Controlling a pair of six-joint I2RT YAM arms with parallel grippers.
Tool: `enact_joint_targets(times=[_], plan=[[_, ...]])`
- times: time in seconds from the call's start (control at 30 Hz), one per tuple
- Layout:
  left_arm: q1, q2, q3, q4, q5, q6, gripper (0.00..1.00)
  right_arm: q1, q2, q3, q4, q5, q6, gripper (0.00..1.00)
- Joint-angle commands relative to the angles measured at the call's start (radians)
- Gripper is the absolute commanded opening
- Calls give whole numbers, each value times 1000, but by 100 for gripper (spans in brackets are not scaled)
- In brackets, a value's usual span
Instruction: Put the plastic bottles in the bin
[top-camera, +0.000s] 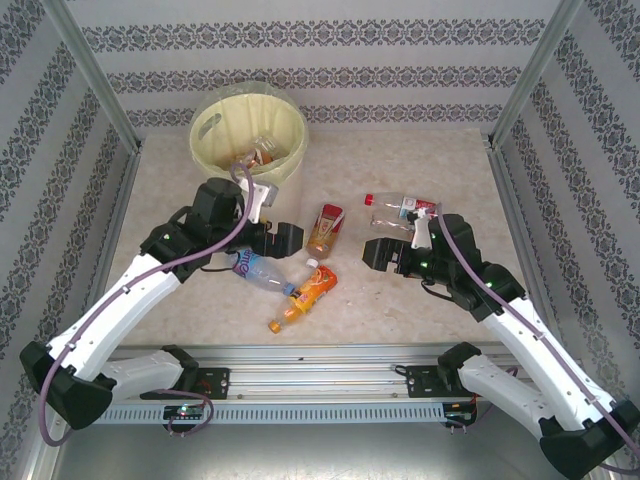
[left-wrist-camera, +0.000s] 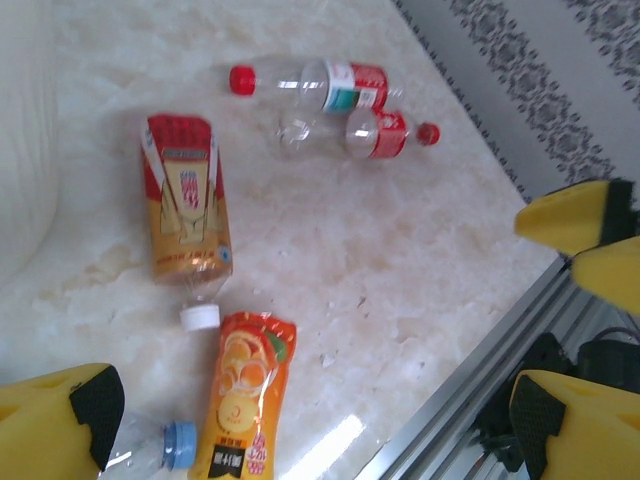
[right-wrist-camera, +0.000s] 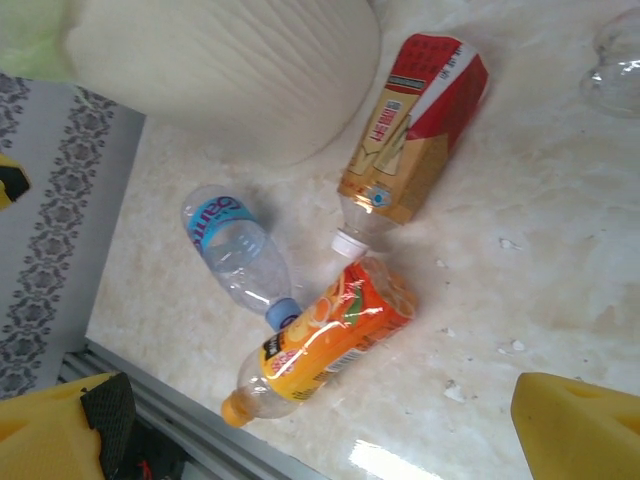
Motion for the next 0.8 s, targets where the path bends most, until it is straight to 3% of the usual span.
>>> enact_joint_targets(times=[0.0, 0.23, 0.47, 0.77], plan=[[-19, -34, -61, 59, 14, -37, 100, -2, 32, 2, -41, 47, -46, 97], [-48, -82, -185, 186, 46, -96, 100, -100, 149, 43, -85, 86, -113, 98], [-92, -83, -296, 351, 54, -184, 100, -278, 265, 67, 15, 35, -115, 98], [-152, -82, -344, 413, 16, -223, 100, -386, 468, 188, 34, 72, -218, 98]])
